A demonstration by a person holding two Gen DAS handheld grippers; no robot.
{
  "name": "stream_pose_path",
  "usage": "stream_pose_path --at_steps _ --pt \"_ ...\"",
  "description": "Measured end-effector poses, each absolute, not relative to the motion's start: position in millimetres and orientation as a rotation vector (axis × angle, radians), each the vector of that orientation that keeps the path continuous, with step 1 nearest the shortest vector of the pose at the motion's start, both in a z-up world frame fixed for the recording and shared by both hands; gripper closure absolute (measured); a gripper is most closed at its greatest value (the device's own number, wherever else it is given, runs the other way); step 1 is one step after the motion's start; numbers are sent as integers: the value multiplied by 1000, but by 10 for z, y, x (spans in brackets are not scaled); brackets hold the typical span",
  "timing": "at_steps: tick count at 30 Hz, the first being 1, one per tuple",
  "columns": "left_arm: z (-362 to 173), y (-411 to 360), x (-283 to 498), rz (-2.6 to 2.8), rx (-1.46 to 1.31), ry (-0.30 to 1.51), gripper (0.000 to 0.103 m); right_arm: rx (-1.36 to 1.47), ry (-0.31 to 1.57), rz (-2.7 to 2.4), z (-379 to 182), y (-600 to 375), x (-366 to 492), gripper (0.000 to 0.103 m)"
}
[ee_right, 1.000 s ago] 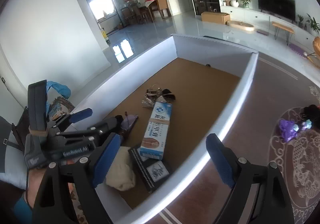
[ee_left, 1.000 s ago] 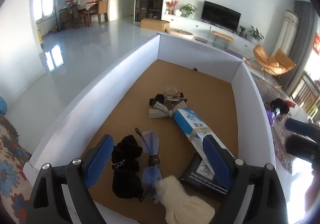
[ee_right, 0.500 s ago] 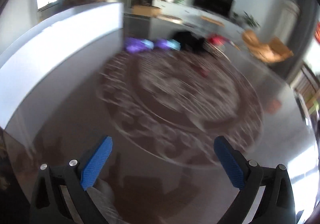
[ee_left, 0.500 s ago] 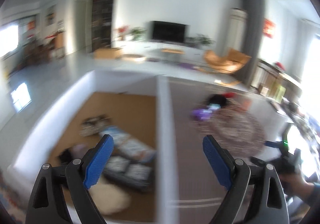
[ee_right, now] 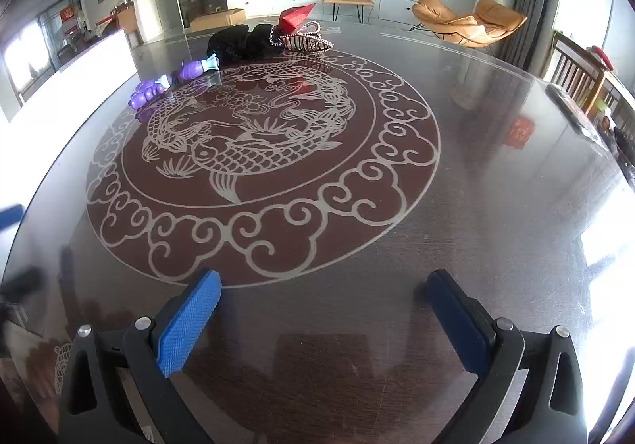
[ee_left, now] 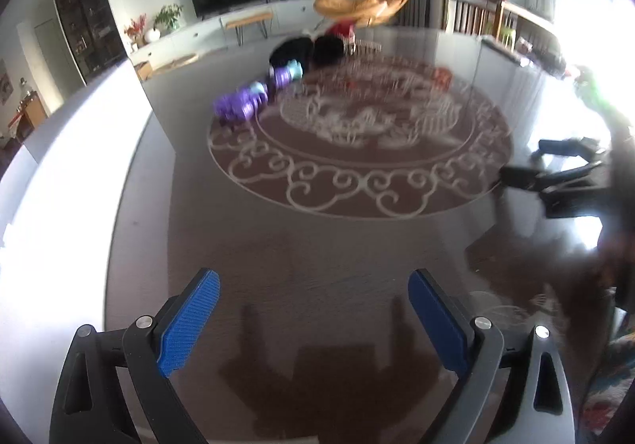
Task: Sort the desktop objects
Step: 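Lift both tools out of the tray back over the table, then grasp the purple plastic toy wand with the left tool and lift it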
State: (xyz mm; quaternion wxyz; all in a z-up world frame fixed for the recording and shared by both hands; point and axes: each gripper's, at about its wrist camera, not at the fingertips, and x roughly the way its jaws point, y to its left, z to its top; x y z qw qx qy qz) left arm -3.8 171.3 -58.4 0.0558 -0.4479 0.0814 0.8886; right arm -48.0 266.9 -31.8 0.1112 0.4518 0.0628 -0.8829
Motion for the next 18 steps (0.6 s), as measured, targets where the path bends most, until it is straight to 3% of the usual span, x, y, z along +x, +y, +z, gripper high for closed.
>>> stream_pose_path --at_steps 10,18 --pt "-738 1702 -212 2655 -1394 112 0 1327 185 -2592 -316 2664 -480 0" --pt "-742 1533 -725 2589 -1447 194 0 1328 185 -2592 -317 2666 -483 0"
